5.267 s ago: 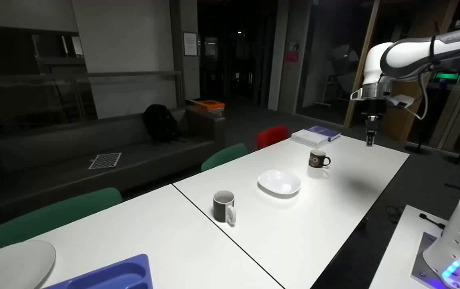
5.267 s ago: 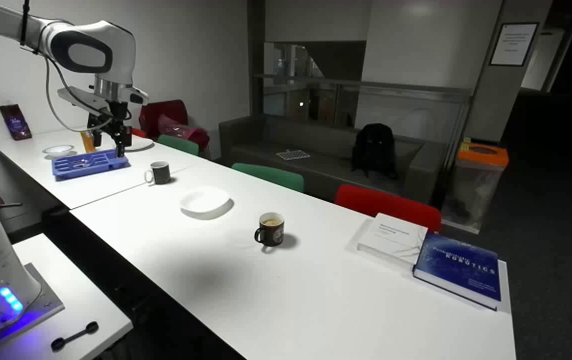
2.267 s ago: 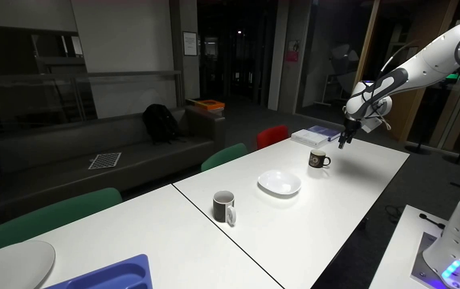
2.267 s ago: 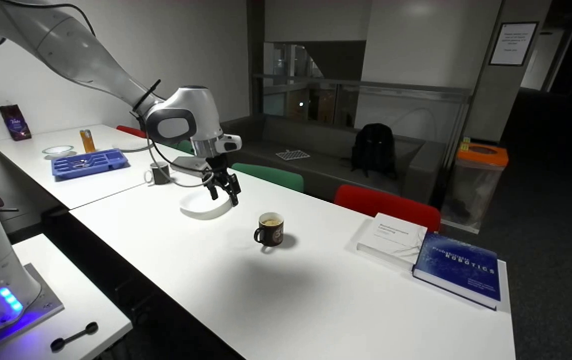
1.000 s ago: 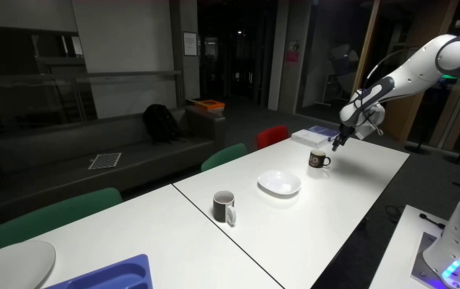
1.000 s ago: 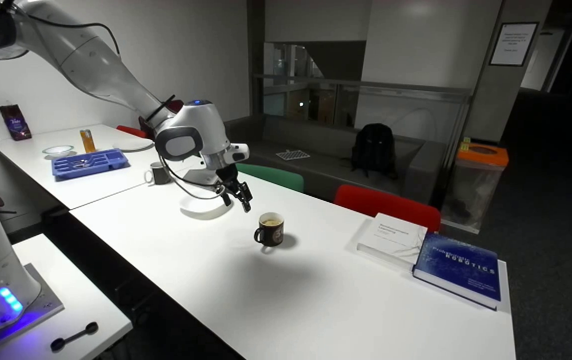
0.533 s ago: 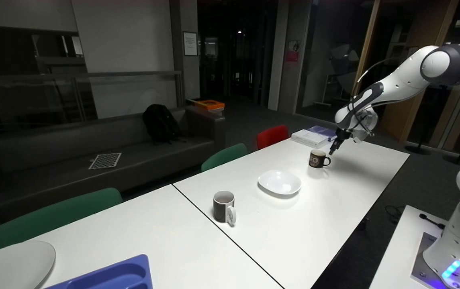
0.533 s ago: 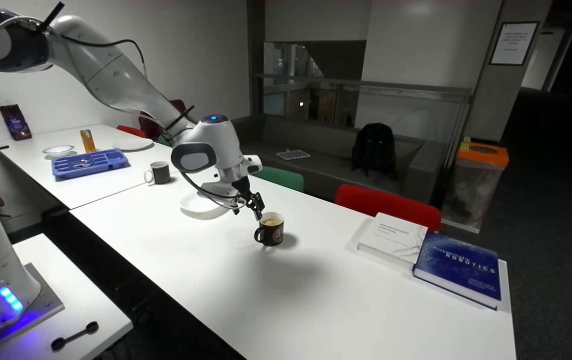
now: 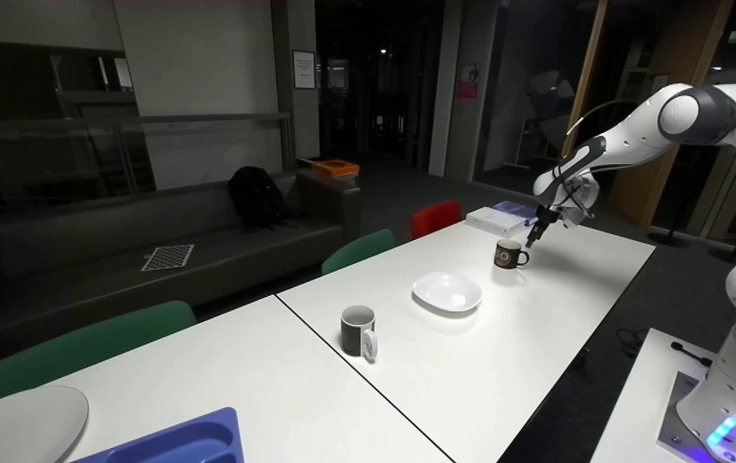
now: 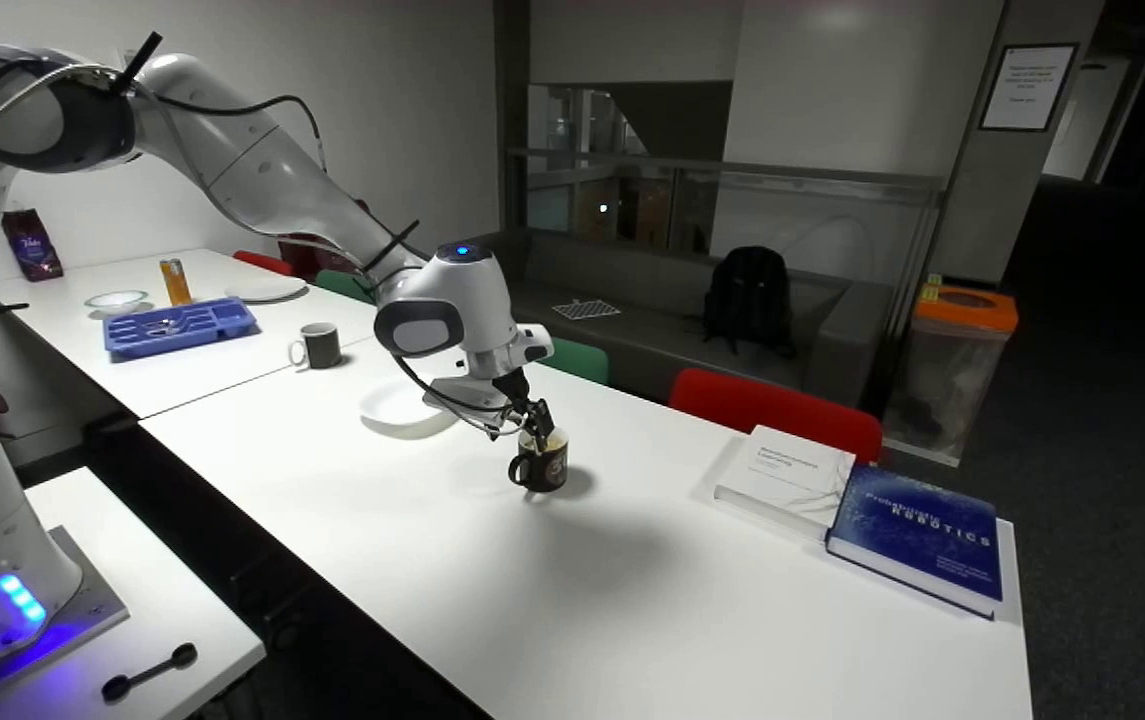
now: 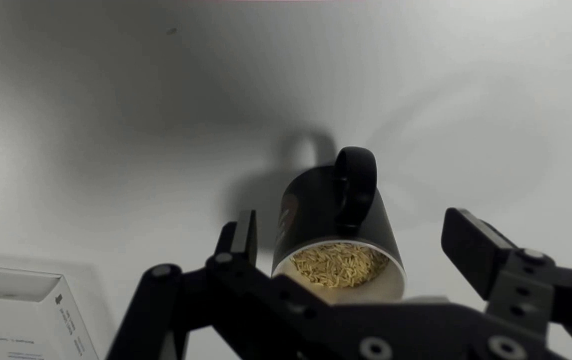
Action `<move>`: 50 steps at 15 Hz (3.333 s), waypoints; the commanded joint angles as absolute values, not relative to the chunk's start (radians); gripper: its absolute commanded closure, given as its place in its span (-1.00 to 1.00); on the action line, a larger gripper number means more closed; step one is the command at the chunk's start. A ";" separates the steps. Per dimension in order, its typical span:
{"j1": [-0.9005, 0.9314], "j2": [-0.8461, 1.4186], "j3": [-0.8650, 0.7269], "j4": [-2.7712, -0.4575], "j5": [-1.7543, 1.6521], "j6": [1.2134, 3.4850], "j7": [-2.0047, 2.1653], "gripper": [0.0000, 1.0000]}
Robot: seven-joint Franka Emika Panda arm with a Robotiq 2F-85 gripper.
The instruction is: Pour the contents in the black mug on the right onto the white plate
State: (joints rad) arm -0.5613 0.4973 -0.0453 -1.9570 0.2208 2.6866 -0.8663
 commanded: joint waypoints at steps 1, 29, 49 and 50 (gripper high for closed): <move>-0.548 0.531 -0.042 -1.889 0.210 2.639 -0.843 -1.00; -0.496 0.626 -0.072 -1.813 0.132 2.585 -0.686 -0.95; -0.505 0.603 -0.066 -1.812 0.130 2.543 -0.687 0.90; -0.502 0.592 -0.071 -1.820 0.128 2.547 -0.680 0.90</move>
